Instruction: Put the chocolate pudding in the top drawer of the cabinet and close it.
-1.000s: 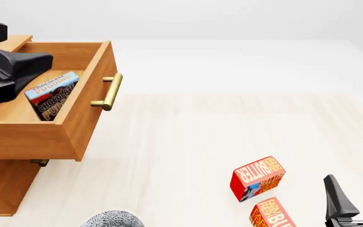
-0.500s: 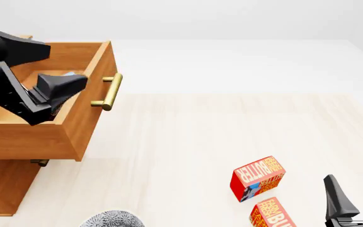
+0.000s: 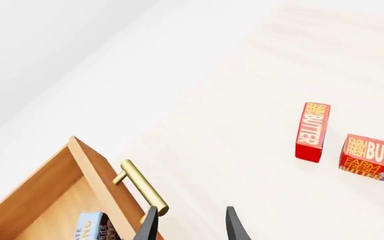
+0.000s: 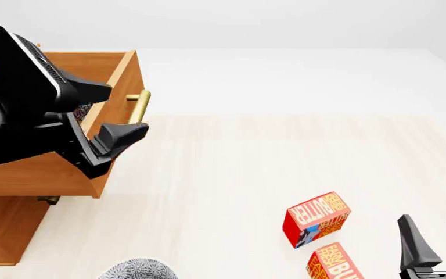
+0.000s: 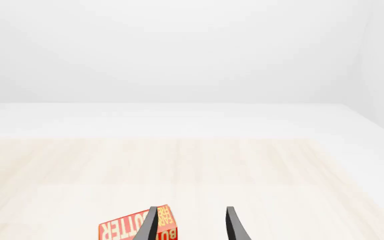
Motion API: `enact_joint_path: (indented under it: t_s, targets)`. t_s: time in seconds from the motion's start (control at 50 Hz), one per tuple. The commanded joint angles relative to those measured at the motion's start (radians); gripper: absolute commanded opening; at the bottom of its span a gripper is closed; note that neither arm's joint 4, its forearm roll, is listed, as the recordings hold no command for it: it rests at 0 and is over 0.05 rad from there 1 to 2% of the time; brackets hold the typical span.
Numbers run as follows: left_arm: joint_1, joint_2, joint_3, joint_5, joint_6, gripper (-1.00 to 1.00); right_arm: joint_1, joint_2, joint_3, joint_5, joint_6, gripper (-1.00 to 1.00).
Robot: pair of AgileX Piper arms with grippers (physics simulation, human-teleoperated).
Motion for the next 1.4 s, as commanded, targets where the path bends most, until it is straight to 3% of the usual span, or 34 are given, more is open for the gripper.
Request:
enact_joint_path:
  t_s: [0.02,0.26,0.42,0.9,0.98,1.0,1.04,1.14,1.26,1.4]
  targets:
    - [-0.039,0.014,0.044,-0.033,0.011,1.00,0.000,0.000,0.000,0.000,0.000,1.00]
    - [-0.048,0.007,0.101,-0.070,0.068,1.00,0.000,0.000,0.000,0.000,0.000,1.00]
    - [-0.085,0.033,0.161,-0.118,0.068,1.00,0.000,0.000,0.000,0.000,0.000,1.00]
    - [-0.151,0.090,0.186,-0.168,0.055,1.00,0.000,0.000,0.000,0.000,0.000,1.00]
    - [-0.172,0.102,0.182,-0.173,0.044,1.00,0.000,0.000,0.000,0.000,0.000,1.00]
    - [-0.198,0.128,0.158,-0.166,0.010,1.00,0.000,0.000,0.000,0.000,0.000,1.00]
    - [-0.173,0.103,0.185,-0.179,0.042,1.00,0.000,0.000,0.000,0.000,0.000,1.00]
    - [-0.211,0.134,0.179,-0.185,-0.006,1.00,0.000,0.000,0.000,0.000,0.000,1.00]
    - [-0.216,0.134,0.180,-0.185,-0.012,1.00,0.000,0.000,0.000,0.000,0.000,1.00]
    - [-0.242,0.166,0.150,-0.180,-0.091,1.00,0.000,0.000,0.000,0.000,0.000,1.00]
